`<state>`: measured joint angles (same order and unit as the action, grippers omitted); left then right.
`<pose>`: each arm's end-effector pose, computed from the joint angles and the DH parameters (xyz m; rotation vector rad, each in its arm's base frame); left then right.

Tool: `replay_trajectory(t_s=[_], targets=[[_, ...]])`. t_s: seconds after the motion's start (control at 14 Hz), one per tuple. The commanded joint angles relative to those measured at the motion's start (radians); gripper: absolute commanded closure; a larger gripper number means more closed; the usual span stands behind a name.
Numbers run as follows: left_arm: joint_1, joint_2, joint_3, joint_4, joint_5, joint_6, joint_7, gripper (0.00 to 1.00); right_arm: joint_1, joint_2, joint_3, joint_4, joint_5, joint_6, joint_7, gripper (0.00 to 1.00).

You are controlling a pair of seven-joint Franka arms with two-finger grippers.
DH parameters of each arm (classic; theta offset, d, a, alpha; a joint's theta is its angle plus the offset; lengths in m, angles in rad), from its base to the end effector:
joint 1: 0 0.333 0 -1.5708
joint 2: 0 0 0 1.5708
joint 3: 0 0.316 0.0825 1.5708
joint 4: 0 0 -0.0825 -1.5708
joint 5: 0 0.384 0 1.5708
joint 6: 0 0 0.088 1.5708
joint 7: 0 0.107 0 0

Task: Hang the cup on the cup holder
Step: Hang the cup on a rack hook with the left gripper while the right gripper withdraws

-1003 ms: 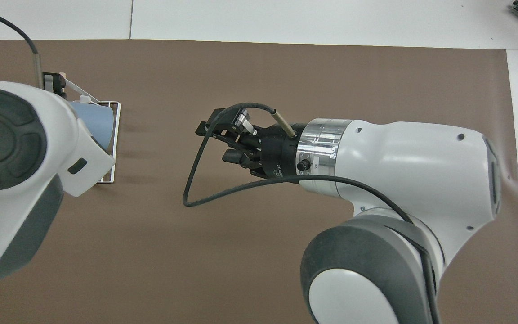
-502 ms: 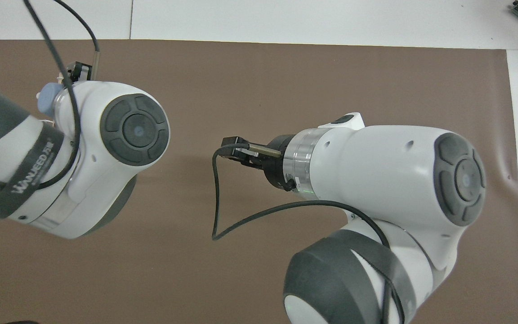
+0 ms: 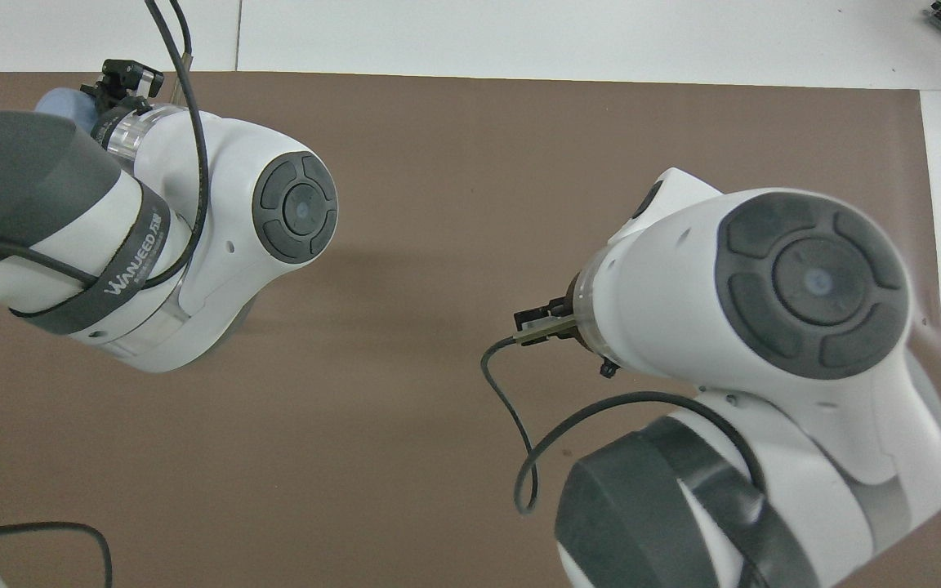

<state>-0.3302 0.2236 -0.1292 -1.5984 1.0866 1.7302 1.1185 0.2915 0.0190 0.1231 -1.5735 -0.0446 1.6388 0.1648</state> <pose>0.6063 -0.2005 0.5389 -1.3169 1.6907 0.4825 0.5211 0.2237 0.6189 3.0885 0.3908 0.0881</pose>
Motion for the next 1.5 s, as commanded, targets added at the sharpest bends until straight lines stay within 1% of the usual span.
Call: replay_trajectory(t_s=[0.0, 0.07, 0.14, 0.21, 0.29, 0.43, 0.64, 0.86, 1.0, 1.29, 1.43], targets=[[0.007, -0.012, -0.003, -0.038, 0.012, -0.003, -0.057, 1.0, -0.057, -0.004, 0.01, 0.012, -0.02, -0.037, -0.024, 0.29], [0.007, -0.012, -0.004, -0.044, 0.007, 0.012, -0.081, 1.0, -0.083, -0.005, 0.01, 0.004, -0.011, -0.037, -0.025, 0.25], [0.007, -0.007, -0.004, -0.066, -0.005, 0.017, -0.138, 1.0, -0.107, -0.01, 0.01, -0.008, -0.005, -0.037, -0.025, 0.12], [0.01, -0.015, -0.004, -0.115, -0.016, 0.032, -0.197, 1.0, -0.121, -0.013, 0.012, -0.022, -0.004, -0.036, -0.025, 0.05], [0.014, -0.018, -0.003, -0.126, -0.014, 0.058, -0.201, 1.0, -0.126, -0.014, 0.01, -0.022, -0.004, -0.028, -0.025, 0.0], [0.04, -0.014, -0.001, -0.132, -0.007, 0.11, -0.201, 1.0, -0.129, -0.014, 0.01, -0.022, -0.003, -0.014, -0.024, 0.0], [0.057, -0.009, -0.001, -0.147, -0.01, 0.153, -0.204, 1.0, -0.152, -0.014, 0.01, -0.023, -0.003, 0.048, -0.018, 0.0], [0.06, -0.006, -0.001, -0.16, -0.01, 0.17, -0.209, 1.0, -0.193, -0.013, 0.01, -0.033, -0.003, 0.065, -0.017, 0.0], [0.08, -0.004, -0.001, -0.163, -0.008, 0.203, -0.207, 1.0, -0.221, -0.014, 0.01, -0.042, -0.001, 0.069, -0.022, 0.0], [0.086, -0.012, -0.001, -0.215, -0.007, 0.229, -0.207, 1.0, -0.212, -0.014, 0.01, -0.054, -0.001, 0.13, -0.024, 0.0], [0.086, -0.015, 0.0, -0.225, -0.007, 0.235, -0.207, 1.0, -0.21, -0.014, 0.012, -0.056, -0.003, 0.136, -0.022, 0.0]])
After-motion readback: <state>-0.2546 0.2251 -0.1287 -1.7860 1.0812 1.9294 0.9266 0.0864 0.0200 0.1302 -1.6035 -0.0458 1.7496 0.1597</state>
